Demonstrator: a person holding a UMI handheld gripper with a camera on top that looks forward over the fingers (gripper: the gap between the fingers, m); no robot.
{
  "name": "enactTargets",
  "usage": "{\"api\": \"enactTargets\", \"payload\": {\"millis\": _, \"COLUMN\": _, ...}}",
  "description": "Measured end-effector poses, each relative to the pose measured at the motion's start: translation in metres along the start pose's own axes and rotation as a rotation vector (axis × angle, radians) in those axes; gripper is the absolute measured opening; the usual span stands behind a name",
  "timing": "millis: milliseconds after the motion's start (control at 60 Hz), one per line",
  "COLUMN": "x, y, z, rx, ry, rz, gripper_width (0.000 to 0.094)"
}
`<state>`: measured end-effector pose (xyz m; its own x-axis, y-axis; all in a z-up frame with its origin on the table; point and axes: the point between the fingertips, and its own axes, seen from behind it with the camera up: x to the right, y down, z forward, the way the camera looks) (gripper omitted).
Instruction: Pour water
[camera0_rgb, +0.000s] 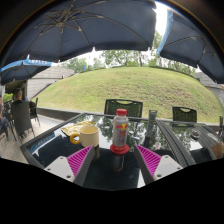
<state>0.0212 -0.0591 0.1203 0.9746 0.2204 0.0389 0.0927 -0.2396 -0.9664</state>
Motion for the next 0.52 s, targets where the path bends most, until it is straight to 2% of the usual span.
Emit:
{"api": "enactTargets", "payload": {"millis": 217, "x": -0.026, "y": 0.035, "z": -0.063, "rx": -0.008, "ry": -0.031, "rz": -0.012, "gripper_width": 0.0838}}
{"api": "enactTargets", "payload": {"millis": 417, "x": -0.027, "y": 0.052, "z": -0.065, "rx": -0.029, "ry": -0.008, "rz": -0.063, "gripper_width": 0.0832}}
{"api": "enactTargets", "payload": {"millis": 517, "x": -0.039, "y": 0.052, "z": -0.060, "rx": -0.005, "ry": -0.053, "rz": -0.023, "gripper_width": 0.0832}}
